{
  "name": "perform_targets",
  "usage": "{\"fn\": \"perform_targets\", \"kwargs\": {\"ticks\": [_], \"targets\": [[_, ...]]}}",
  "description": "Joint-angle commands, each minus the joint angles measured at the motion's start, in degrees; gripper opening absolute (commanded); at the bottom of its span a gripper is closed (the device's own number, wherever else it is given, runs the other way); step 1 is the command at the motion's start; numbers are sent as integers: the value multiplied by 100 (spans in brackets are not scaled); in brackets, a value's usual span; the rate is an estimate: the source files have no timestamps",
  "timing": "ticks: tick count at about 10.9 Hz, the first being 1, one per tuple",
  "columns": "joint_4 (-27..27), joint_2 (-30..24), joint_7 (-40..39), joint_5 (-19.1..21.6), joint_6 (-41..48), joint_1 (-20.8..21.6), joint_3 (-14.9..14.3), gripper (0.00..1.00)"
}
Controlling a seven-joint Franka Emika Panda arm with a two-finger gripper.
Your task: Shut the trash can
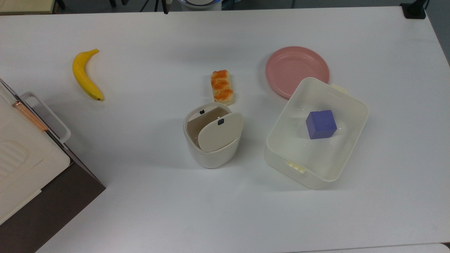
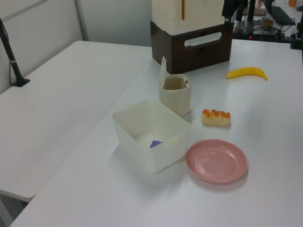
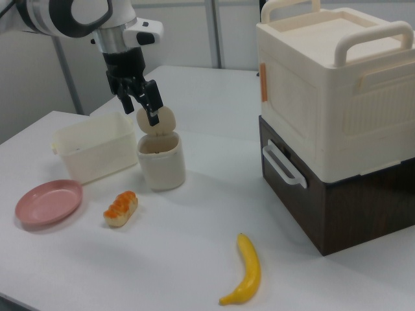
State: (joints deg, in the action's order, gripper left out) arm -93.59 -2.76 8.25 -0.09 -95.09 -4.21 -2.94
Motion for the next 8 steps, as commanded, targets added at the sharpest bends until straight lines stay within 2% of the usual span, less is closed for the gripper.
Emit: {"fn": "perform_targets", "kwargs": {"ticks": [1,8], "targets": [[77,3,-964,141,-54,-54,-57,100],[227,3,-992,62,298,-45,-128,100]]}}
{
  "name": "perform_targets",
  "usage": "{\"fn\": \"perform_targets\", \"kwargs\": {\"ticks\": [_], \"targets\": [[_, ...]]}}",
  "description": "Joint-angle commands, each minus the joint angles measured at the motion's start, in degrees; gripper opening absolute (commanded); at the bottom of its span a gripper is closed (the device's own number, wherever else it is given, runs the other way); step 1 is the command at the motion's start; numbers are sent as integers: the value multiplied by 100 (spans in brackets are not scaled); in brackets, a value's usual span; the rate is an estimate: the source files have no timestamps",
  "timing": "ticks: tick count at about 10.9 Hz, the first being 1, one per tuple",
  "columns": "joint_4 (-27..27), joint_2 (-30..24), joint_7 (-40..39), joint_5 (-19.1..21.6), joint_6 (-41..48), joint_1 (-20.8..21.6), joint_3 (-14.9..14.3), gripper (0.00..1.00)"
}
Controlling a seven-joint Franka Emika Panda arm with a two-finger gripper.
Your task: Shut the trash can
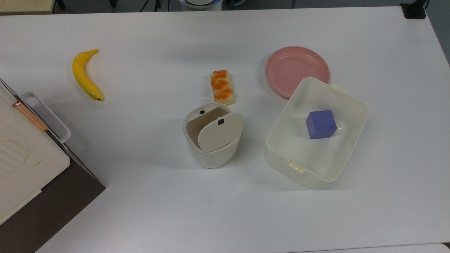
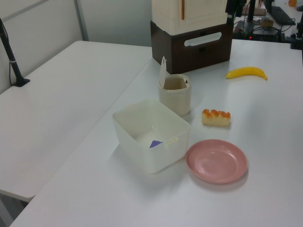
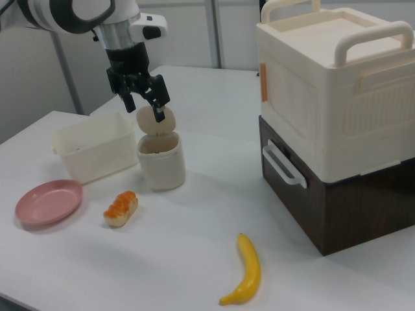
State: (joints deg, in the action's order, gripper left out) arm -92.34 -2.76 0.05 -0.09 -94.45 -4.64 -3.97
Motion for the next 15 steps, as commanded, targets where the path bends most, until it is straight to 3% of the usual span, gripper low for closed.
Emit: {"fn": "perform_targets", "kwargs": {"ticks": [1,15], "targets": [[111,4,-163,62,243,-2,-25,100],[287,12,-286,-70,533,-2,1,100]]}}
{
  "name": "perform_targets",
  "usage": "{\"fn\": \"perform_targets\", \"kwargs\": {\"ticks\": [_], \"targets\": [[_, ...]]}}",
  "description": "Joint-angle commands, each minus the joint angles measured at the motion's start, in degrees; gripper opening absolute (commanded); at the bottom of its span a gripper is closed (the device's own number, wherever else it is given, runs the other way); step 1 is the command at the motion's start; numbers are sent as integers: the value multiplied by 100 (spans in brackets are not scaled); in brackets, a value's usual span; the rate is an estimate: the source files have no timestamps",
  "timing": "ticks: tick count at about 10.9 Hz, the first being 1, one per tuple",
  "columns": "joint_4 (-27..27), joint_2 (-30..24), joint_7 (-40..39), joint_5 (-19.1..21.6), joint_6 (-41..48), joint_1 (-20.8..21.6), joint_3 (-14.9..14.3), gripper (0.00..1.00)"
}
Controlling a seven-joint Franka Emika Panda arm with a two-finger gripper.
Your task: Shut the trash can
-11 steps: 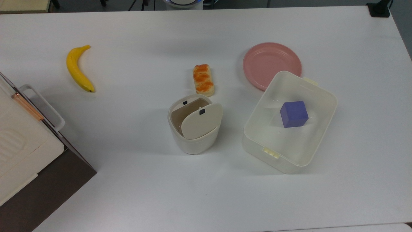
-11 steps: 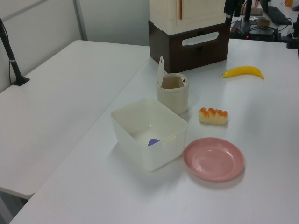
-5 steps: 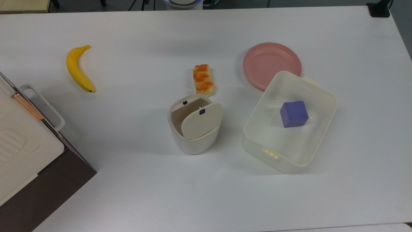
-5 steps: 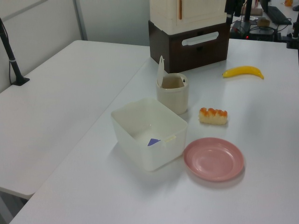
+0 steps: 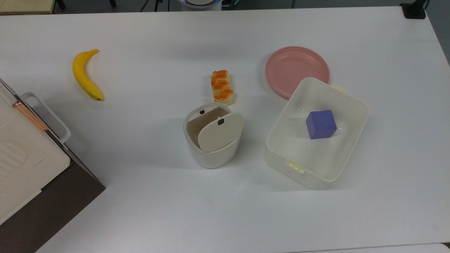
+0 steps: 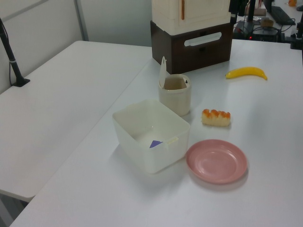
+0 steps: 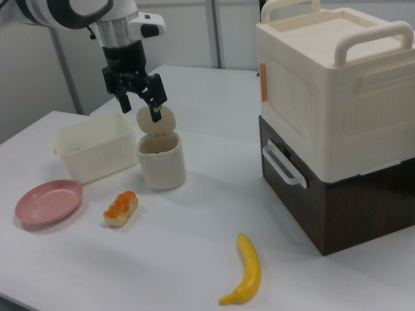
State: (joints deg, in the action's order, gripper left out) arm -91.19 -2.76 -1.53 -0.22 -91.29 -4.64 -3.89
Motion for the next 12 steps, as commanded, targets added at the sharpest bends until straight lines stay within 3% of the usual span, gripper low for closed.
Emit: {"fn": "perform_targets", "kwargs": {"ticks": [1,11,12], "targets": [[215,12,-128,-57,225,-2,-7,100],[392,21,-58,-74,225,-11,-42,100],[391,21,-58,-109,225,-11,-42,85]]}}
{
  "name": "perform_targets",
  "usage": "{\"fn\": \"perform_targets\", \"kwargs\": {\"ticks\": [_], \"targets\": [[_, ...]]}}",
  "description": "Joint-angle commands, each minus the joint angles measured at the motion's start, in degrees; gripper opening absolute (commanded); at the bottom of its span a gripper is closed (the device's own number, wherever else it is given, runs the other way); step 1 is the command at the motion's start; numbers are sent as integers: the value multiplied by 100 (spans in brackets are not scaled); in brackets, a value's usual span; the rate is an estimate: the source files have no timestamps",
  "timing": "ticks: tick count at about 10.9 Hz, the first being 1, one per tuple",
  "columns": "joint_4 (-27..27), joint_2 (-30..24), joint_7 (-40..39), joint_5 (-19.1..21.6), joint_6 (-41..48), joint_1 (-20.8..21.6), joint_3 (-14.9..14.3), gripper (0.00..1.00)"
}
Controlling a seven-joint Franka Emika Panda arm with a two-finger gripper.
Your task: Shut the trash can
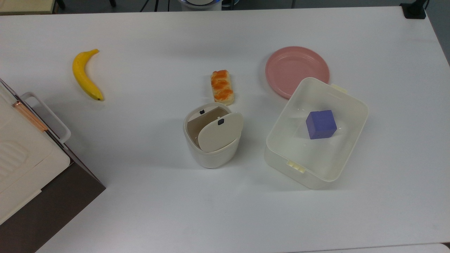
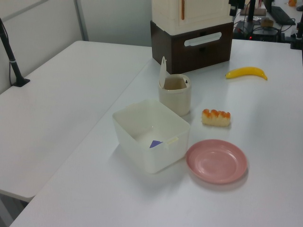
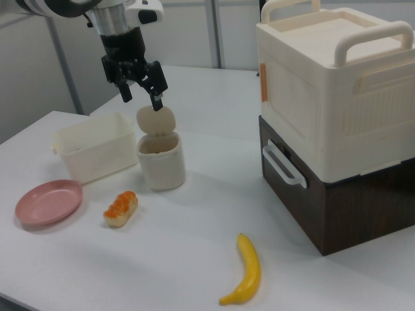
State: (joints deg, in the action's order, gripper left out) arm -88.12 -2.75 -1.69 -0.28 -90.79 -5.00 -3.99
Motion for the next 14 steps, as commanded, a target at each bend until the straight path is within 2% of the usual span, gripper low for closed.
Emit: {"fn": "perform_targets", "kwargs": {"ticks": [1,3,4,6,9,11,13,14], "targets": [[85,37,-34,-112,176,34,-23,70],[102,169,132,-243,150,77,12,20],[102,221,333,-314,132,95,30,2],[111,362,327,-629,106,139,65,0],[296,494,247,-543,132,218,47,0],[348,853,212,-587,1,358,65,0],[401,1178,448,-578,-586,586,74,0],[401,1302,806,-587,-998,692,74,0]]}}
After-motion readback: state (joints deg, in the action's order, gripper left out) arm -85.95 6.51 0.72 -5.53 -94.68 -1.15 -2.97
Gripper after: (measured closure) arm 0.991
